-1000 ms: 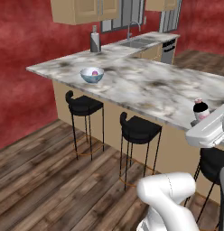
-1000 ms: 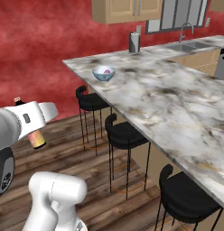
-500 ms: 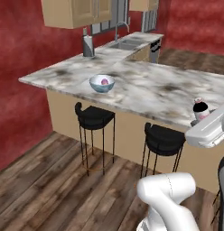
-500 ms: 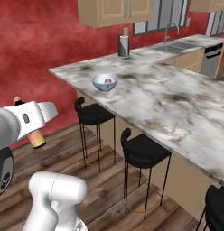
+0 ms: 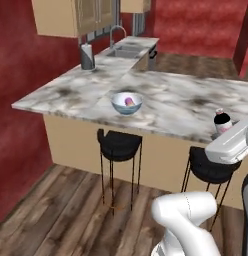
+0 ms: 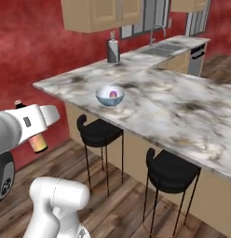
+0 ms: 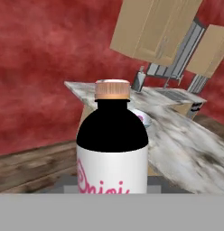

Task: Open the fridge, grab two sodas, and place both sodas inside the bowl with ice on the dining counter.

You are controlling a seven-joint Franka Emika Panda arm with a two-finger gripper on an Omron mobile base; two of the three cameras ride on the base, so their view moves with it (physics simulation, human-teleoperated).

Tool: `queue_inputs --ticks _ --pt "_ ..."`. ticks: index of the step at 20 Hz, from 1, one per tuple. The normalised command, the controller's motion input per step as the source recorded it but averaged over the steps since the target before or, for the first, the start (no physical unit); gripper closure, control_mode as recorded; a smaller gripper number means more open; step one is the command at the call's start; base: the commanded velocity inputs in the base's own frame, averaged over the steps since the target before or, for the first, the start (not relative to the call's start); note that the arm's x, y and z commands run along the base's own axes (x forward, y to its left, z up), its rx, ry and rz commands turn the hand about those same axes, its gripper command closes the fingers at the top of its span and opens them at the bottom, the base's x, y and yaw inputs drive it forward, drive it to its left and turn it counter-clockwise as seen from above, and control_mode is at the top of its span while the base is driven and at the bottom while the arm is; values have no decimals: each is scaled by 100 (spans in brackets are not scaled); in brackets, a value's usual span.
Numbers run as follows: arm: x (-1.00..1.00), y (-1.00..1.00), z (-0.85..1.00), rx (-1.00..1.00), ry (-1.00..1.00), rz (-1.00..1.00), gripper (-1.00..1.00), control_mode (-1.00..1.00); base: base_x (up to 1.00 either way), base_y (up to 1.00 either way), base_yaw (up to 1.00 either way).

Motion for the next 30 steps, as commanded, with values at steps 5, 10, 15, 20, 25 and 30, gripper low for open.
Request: queue_inputs --ticks 5,10,15,20,25,30 --pt "0 0 0 0 0 0 100 100 61 87 -38" --pt "0 0 0 0 0 0 100 100 67 75 -39" --pt "0 0 0 0 0 0 100 100 77 62 -40" --pt "0 0 0 0 0 0 100 100 94 23 -36" --pt "0 0 0 0 0 0 100 100 91 9 -33" --pt "0 0 0 0 0 0 100 100 94 14 -31"
